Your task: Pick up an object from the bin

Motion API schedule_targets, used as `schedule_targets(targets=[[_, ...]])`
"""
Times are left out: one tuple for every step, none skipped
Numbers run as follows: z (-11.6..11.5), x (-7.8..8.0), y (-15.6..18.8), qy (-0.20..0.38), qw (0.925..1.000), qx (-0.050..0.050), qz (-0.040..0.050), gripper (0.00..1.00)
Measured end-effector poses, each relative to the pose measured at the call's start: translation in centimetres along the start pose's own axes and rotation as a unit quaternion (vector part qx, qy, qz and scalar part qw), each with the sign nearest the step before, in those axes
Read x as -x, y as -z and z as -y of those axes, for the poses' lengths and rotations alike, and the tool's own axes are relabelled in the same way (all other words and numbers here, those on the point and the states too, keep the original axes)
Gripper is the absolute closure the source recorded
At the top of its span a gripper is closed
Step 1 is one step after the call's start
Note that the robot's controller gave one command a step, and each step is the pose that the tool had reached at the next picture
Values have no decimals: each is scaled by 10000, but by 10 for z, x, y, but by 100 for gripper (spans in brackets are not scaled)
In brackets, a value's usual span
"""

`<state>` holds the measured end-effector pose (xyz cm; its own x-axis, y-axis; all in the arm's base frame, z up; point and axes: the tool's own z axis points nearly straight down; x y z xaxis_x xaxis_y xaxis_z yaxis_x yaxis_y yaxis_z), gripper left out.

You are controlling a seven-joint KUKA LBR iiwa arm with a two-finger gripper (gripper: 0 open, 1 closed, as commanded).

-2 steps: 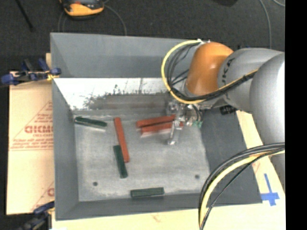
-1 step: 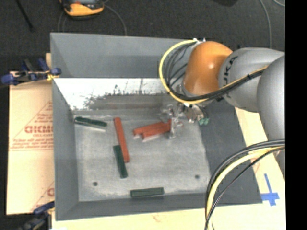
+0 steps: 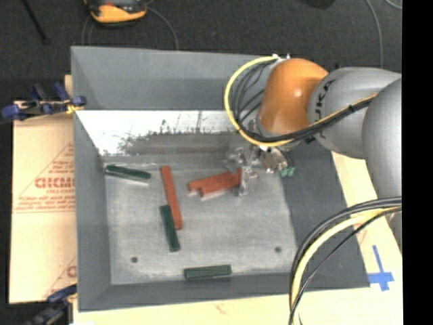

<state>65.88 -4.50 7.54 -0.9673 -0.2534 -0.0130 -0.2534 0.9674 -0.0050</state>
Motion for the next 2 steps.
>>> schedule_targets(targets=[[-6, -6, 54, 105, 9999, 22, -67, 100], [-11, -8, 130, 260, 9996, 20, -53, 100]])
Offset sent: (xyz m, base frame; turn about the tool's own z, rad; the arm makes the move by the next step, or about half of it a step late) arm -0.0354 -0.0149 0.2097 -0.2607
